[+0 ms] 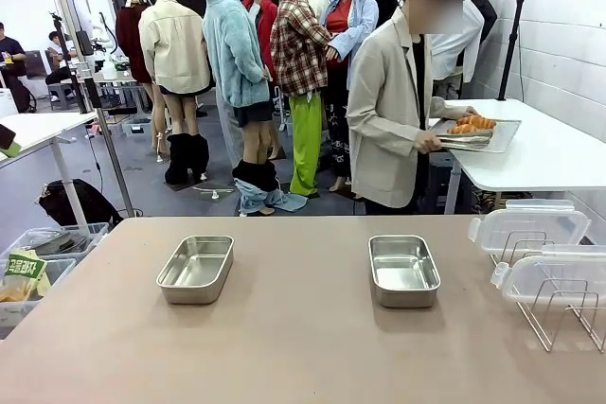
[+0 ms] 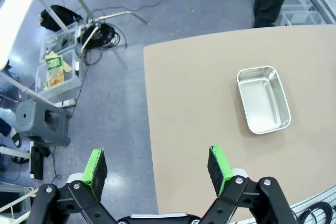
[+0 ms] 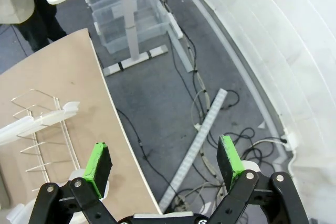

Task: Place the bread in airtight containers.
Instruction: Lift both Airtight Container.

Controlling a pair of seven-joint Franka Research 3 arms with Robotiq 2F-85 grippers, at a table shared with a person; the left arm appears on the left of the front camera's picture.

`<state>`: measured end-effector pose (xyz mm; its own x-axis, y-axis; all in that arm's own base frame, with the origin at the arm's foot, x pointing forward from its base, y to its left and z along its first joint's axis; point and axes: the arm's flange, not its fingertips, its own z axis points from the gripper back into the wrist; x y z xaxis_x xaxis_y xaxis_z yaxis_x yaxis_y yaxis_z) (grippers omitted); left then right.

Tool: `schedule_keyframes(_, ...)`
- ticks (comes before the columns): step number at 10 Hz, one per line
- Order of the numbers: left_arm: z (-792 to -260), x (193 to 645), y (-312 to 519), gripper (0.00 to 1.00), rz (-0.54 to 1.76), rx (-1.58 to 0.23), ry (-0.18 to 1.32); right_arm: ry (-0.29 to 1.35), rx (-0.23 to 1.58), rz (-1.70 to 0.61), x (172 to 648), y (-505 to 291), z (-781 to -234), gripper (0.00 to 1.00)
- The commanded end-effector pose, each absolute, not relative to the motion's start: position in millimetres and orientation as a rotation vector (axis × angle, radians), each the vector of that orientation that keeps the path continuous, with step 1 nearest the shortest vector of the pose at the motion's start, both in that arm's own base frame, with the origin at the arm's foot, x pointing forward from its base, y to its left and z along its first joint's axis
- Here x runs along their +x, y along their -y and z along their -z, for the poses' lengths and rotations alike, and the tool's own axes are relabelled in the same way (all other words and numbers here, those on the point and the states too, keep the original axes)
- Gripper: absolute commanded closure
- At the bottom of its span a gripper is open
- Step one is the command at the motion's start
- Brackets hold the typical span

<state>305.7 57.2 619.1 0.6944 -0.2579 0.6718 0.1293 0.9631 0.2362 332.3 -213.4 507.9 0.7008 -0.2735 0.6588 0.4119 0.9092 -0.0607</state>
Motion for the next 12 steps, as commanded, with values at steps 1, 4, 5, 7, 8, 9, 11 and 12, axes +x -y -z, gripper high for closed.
schedule_keyframes(1, -621.2, 307.3, -58.3, 0.00, 0.228, 0.180, 0.772, 0.689, -0.222, 0.374, 332.1, 213.8, -506.7, 0.00)
schedule_keyframes(4, -621.2, 307.3, -58.3, 0.00, 0.228, 0.180, 0.772, 0.689, -0.222, 0.374, 332.1, 213.8, -506.7, 0.00)
schedule_keyframes(5, -621.2, 307.3, -58.3, 0.00, 0.228, 0.180, 0.772, 0.689, -0.222, 0.374, 332.1, 213.8, -506.7, 0.00)
schedule_keyframes(7, -621.2, 307.3, -58.3, 0.00, 0.228, 0.180, 0.772, 0.689, -0.222, 0.374, 332.1, 213.8, -506.7, 0.00)
schedule_keyframes(8, -621.2, 307.3, -58.3, 0.00, 0.228, 0.180, 0.772, 0.689, -0.222, 0.374, 332.1, 213.8, -506.7, 0.00)
schedule_keyframes(9, -621.2, 307.3, -58.3, 0.00, 0.228, 0.180, 0.772, 0.689, -0.222, 0.374, 332.1, 213.8, -506.7, 0.00)
schedule_keyframes(11, -621.2, 307.3, -58.3, 0.00, 0.228, 0.180, 0.772, 0.689, -0.222, 0.374, 332.1, 213.8, -506.7, 0.00)
schedule_keyframes(12, -621.2, 307.3, -58.3, 0.00, 0.228, 0.180, 0.772, 0.689, -0.222, 0.374, 332.1, 213.8, -506.7, 0.00)
